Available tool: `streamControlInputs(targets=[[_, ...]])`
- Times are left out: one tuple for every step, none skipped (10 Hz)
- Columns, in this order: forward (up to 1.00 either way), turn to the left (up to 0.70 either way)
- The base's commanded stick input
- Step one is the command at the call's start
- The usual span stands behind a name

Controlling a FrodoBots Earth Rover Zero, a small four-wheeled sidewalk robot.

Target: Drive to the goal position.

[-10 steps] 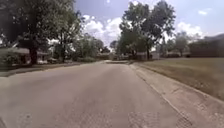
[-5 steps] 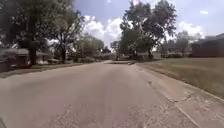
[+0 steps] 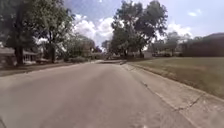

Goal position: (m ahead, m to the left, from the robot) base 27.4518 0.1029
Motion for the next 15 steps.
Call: streamControlInputs(targets=[[0.70,0.00],[0.70,0.00],[0.70,0.00],[0.70,0.00],[0.70,0.00],[0.70,0.00],[0.70,0.00],[0.70,0.00],[0.70,0.00],[0.70,0.00],[0.70,0.00],[0.70,0.00],[0.70,0.00],[0.70,-0.03],[0.70,-0.20]])
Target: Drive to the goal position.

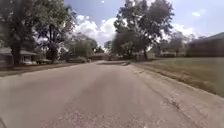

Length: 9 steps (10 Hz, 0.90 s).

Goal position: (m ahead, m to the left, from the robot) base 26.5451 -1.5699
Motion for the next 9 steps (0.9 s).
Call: streamControlInputs(targets=[[0.70,-0.35],[0.70,-0.35],[0.70,-0.35],[0.70,0.00],[0.70,0.00],[0.70,0.00],[0.70,0.00],[0.70,0.00],[0.70,0.00]])
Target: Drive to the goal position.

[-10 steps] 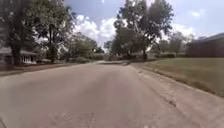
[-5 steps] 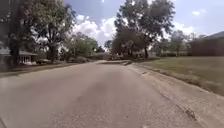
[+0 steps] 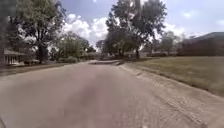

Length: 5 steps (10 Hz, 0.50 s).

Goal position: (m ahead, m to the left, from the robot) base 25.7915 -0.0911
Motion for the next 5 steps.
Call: streamControlInputs(targets=[[0.70,0.00],[0.70,0.00],[0.70,0.00],[0.70,0.00],[0.70,0.00]])
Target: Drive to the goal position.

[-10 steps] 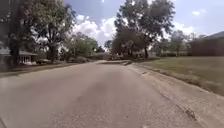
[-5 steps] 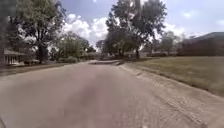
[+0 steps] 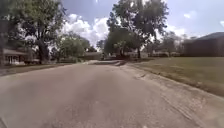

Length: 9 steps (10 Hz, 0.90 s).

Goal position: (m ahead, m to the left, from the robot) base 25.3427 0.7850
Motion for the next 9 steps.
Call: streamControlInputs(targets=[[0.70,0.00],[0.70,0.00],[0.70,0.00],[0.70,0.00],[0.70,0.00],[0.70,0.00],[0.70,0.00],[0.70,0.00],[0.70,-0.19]])
